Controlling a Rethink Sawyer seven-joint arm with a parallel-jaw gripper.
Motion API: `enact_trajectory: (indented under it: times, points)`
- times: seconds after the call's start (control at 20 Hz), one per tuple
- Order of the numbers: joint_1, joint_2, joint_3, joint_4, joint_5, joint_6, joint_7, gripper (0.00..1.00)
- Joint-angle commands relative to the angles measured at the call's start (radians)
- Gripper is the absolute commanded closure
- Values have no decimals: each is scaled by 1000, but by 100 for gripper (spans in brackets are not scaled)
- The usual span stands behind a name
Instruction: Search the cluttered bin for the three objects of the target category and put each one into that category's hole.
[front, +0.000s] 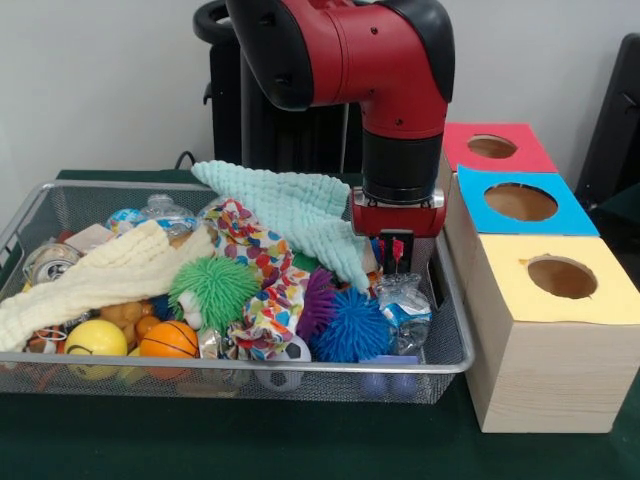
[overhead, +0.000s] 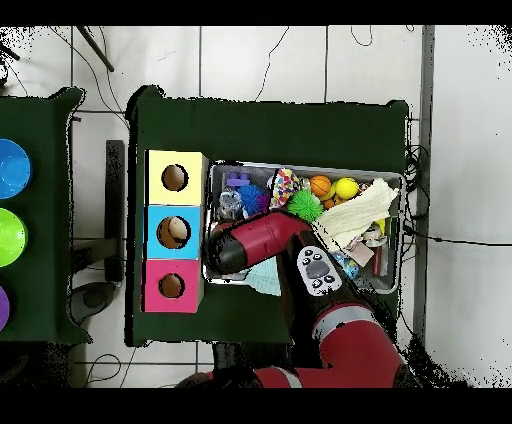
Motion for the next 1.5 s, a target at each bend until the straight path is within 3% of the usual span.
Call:
enact_trajectory:
  times: [0.05, 0.5, 0.55, 1.1, 1.35, 1.5]
  points:
    - [-12, 101, 24, -60, -37, -31, -26, 100]
    - [-8, 102, 21, -71, -37, -12, -34, 100]
    - [-10, 103, 20, -67, -39, -41, -20, 0]
    - [4, 91, 9, -63, -22, -12, -7, 0]
    - [-6, 85, 45, -124, 9, 78, -59, 0]
    - [-2, 102, 39, -141, -1, 52, -49, 0]
